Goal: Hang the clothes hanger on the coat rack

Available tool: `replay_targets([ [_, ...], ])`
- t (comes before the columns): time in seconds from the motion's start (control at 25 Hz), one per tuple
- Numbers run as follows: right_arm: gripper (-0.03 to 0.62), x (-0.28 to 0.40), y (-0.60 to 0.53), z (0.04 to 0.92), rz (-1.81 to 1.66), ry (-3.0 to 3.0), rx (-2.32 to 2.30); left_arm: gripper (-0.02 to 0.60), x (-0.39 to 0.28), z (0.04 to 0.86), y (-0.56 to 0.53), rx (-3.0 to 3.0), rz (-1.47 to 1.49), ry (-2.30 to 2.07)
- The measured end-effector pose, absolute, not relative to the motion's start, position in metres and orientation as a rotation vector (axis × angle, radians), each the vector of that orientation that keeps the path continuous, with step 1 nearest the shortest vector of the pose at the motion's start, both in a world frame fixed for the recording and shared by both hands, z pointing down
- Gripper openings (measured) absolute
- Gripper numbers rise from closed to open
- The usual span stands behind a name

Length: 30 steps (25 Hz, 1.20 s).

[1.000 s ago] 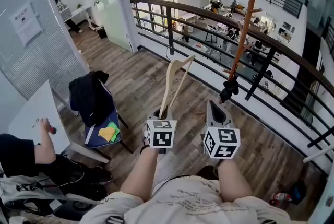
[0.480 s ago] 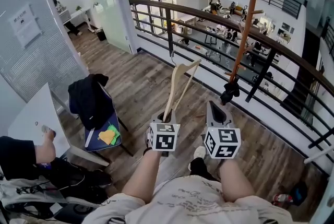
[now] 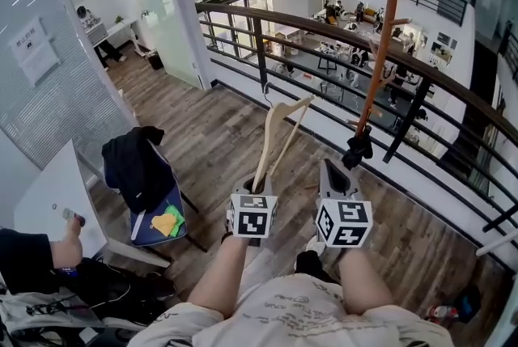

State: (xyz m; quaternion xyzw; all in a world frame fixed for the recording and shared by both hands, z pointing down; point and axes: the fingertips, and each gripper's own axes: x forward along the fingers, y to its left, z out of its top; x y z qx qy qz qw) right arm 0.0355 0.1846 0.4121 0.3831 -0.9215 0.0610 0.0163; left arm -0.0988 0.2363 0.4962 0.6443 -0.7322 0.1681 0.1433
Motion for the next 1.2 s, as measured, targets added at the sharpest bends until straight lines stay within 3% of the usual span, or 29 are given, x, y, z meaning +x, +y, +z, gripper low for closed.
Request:
replay_targets([
  [1.2, 0.002, 0.023, -0.088, 0.418, 0.227, -2.798, 1.302, 0.026, -0.114, 0.502, -0.052, 1.973, 0.575, -1.969],
])
